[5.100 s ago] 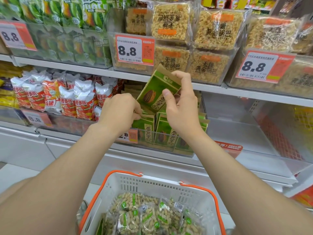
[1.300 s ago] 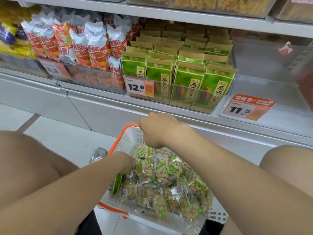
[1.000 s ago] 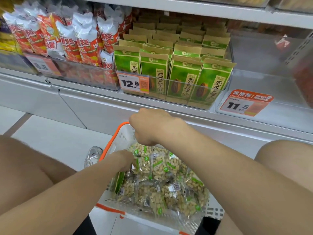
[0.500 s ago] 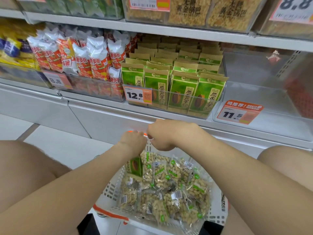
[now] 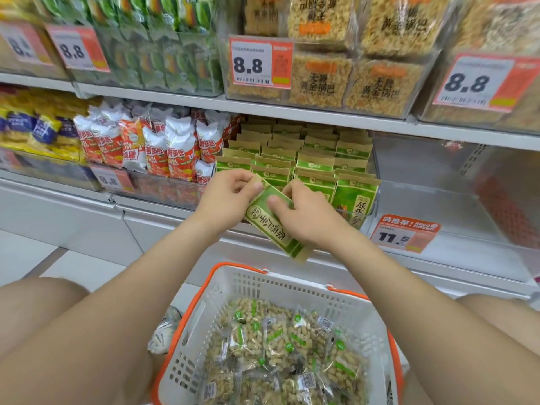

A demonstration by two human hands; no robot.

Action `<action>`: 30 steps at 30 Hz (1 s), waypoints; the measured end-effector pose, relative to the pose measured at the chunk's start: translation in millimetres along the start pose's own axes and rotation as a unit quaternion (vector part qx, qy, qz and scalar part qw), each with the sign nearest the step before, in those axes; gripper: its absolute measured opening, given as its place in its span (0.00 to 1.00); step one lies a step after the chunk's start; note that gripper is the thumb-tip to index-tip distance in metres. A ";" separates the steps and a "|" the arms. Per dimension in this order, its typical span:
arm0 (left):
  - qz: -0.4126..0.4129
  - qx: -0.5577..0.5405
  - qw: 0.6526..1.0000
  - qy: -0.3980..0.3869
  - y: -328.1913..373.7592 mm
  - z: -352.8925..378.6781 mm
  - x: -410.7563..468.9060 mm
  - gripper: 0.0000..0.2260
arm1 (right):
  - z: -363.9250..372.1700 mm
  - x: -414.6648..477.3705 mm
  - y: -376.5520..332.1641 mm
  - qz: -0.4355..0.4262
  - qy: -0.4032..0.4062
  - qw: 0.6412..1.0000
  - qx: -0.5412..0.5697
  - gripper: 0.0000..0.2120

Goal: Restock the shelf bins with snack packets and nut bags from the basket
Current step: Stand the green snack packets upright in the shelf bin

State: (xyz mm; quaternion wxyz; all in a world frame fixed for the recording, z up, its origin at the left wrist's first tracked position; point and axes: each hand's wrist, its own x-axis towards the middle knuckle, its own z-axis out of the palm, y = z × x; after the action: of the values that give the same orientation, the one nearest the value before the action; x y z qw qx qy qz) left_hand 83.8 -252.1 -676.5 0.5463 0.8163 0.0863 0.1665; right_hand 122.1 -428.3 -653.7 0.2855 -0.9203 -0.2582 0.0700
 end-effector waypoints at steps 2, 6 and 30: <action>-0.044 -0.066 0.994 0.080 0.6 0.9 4.7 0.07 | -10.3 -0.1 -2.3 0.046 0.081 0.996 0.006 0.23; -0.164 -0.168 0.957 0.169 6.6 4.1 8.3 0.13 | -26.7 -1.4 -3.1 0.124 0.089 0.933 0.327 0.14; -0.027 -0.005 0.999 0.026 66.5 -5.9 21.5 0.27 | -20.1 8.7 -20.3 0.008 0.173 0.935 0.308 0.13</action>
State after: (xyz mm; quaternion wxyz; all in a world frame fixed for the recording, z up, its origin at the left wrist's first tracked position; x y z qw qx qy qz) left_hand 98.9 -265.9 -609.4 0.5525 0.8062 0.1213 0.1735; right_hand 126.3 -419.3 -625.4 0.5949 -0.7869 -0.1634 -0.0115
